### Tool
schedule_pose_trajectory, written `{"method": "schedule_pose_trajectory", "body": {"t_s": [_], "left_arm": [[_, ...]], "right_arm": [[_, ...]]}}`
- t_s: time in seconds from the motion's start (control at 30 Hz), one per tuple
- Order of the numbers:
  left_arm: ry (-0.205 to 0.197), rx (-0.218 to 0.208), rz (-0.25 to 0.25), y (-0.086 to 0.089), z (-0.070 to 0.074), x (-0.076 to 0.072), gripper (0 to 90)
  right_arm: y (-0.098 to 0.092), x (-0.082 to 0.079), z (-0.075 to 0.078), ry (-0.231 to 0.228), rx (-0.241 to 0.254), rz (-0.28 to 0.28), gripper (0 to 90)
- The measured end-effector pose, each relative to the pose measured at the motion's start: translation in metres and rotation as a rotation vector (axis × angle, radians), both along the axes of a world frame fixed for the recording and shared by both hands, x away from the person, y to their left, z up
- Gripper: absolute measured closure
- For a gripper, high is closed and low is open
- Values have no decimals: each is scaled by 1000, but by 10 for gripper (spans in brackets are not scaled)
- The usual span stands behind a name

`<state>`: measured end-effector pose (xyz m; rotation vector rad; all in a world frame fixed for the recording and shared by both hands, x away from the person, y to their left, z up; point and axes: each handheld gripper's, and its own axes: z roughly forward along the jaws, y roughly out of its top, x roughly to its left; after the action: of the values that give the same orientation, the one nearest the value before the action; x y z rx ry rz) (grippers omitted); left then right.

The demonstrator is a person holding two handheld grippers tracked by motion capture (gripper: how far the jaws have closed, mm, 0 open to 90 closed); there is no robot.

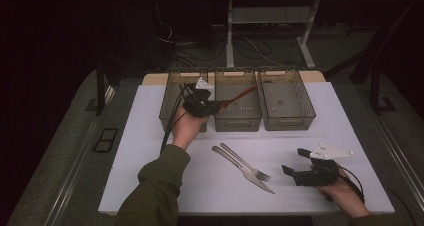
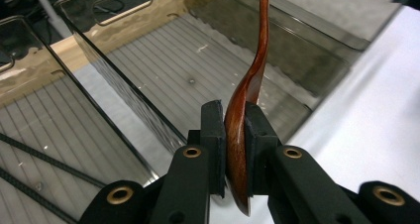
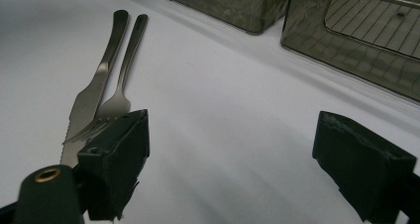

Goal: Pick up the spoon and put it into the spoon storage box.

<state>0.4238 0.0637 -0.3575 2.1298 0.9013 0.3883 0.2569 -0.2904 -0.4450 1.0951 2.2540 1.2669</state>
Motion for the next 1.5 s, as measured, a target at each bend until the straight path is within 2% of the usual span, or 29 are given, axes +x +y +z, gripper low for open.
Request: {"method": "schedule_pose_trajectory", "body": {"t_s": [0.07,0.13,0.2,0.23,0.33,0.57,0.73,0.93,1.03,1.23,1.3,1.37,1.5], "left_arm": [[6,7,15,-6,-3,5,807],[7,46,22,-11,-4,10,807],[17,39,39,-18,-7,14,807],[18,64,41,-19,-8,16,807],[28,84,57,-24,-12,20,807],[44,96,85,-28,-20,25,806],[48,98,81,-30,-23,25,800],[29,100,70,-30,-20,24,708],[25,89,57,-28,-18,23,691],[15,35,4,-24,-10,17,611],[9,15,-5,-22,-8,14,592],[6,17,-30,-18,-4,11,576],[6,-21,-57,-11,-1,4,517]], "right_arm": [[0,0,0,-1,2,0,139],[-1,0,0,0,5,0,139],[-1,0,0,-1,5,0,139],[-1,0,0,-2,5,1,139],[-2,0,1,-7,5,0,139],[-3,0,1,-5,8,4,139],[-2,-1,1,-5,11,1,139],[-2,-1,1,-6,8,5,139],[-2,-1,1,-5,10,4,139],[-2,-1,1,-5,8,1,139],[-2,0,1,-3,8,2,139],[-2,-1,1,-3,9,1,139],[-1,0,1,-1,8,-2,139]]}}
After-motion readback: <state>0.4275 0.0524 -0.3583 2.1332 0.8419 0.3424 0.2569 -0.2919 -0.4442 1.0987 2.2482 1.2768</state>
